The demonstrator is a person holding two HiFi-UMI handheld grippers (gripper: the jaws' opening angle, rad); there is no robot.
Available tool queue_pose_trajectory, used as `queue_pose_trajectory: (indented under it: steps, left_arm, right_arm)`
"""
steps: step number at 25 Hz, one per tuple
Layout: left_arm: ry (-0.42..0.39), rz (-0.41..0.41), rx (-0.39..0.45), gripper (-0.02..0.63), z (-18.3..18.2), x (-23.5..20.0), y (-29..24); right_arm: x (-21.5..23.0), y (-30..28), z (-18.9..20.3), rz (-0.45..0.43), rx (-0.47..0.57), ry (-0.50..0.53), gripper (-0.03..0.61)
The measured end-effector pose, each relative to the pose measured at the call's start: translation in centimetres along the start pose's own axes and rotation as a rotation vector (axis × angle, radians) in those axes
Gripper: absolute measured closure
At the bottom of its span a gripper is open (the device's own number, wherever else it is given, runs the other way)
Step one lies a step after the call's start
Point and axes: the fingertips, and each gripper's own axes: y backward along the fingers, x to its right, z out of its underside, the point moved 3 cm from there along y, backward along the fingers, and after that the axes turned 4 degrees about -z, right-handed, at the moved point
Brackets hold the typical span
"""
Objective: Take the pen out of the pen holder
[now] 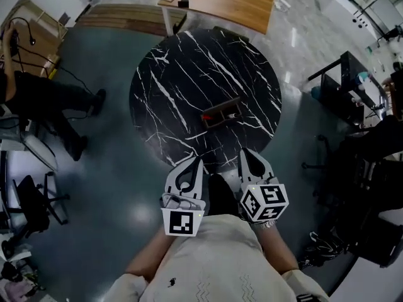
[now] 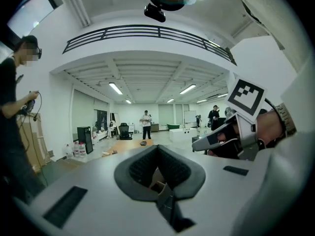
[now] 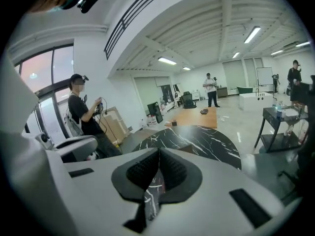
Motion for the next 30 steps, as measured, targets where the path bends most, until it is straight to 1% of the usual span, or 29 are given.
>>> queue_pose_trajectory:
  steps: [2,5,9,10,12,13,14,15,16,17,18,21,23,25,26,27,29,30]
  left_arm:
    - [0.000,-0.026,-0.013,0.603,0.0,0.0,-2.2]
    - [0.018,-0.060,-0.048,0.603,0.1,0.0,-5.0]
    - [0.028,-0.099,-0.091,0.603,0.2,-0.1,-8.1]
    - [0.043,-0.116,-0.098,0.603,0.2,-0.2,-8.7]
    - [0.098,-0.162,-0.114,0.603,0.5,-0.3,-9.6]
    - [0.102,-0.173,-0.130,0.603,0.6,-0.3,-9.9]
    - [0.132,-0.194,-0.139,0.603,0.7,-0.3,-10.3]
    - [0.202,-0.233,-0.134,0.603,0.9,-0.3,-10.7]
    - [0.266,-0.269,-0.128,0.603,1.0,-0.3,-11.0]
    - [0.295,-0.287,-0.132,0.603,1.2,-0.2,-11.3]
    - [0.301,-0.294,-0.144,0.603,1.5,0.0,-11.6]
    - [0.280,-0.297,-0.184,0.603,2.1,0.4,-12.4]
    - [0.283,-0.311,-0.186,0.603,2.3,0.6,-13.1]
    - [0.297,-0.323,-0.193,0.603,2.5,1.0,-13.5]
    - [0.292,-0.320,-0.204,0.603,2.6,1.2,-13.6]
    - [0.263,-0.304,-0.226,0.603,2.7,1.3,-13.5]
    - [0.144,-0.243,-0.284,0.603,3.2,1.5,-13.3]
    - [0.137,-0.246,-0.285,0.603,3.2,1.4,-13.3]
  right_arm:
    - [2.2,-2.8,-0.2,0.003,-0.057,0.036,0.560]
    - [4.8,-6.5,-0.2,-0.035,-0.144,0.083,0.560]
    - [7.9,-10.3,-0.2,-0.059,-0.207,0.153,0.560]
    - [8.5,-11.1,-0.1,-0.062,-0.220,0.160,0.558]
    - [9.7,-12.8,0.5,-0.073,-0.254,0.167,0.558]
    - [10.3,-13.6,1.0,-0.078,-0.279,0.167,0.555]
    - [10.8,-14.4,1.5,-0.084,-0.306,0.166,0.530]
    - [11.3,-15.1,2.0,-0.090,-0.334,0.166,0.484]
    - [11.8,-15.8,2.6,-0.095,-0.361,0.167,0.469]
    - [12.2,-16.5,3.1,-0.100,-0.386,0.172,0.460]
    - [12.6,-17.0,3.7,-0.107,-0.409,0.177,0.454]
    - [12.9,-18.3,5.0,-0.152,-0.458,0.182,0.451]
    - [12.9,-19.1,5.6,-0.183,-0.488,0.188,0.451]
    - [12.9,-19.8,6.3,-0.195,-0.515,0.204,0.451]
    - [13.0,-20.2,6.7,-0.193,-0.527,0.212,0.451]
    - [13.0,-20.6,7.0,-0.184,-0.534,0.215,0.451]
    - [13.3,-21.3,7.4,-0.153,-0.524,0.209,0.451]
    - [13.4,-21.6,7.5,-0.140,-0.517,0.208,0.453]
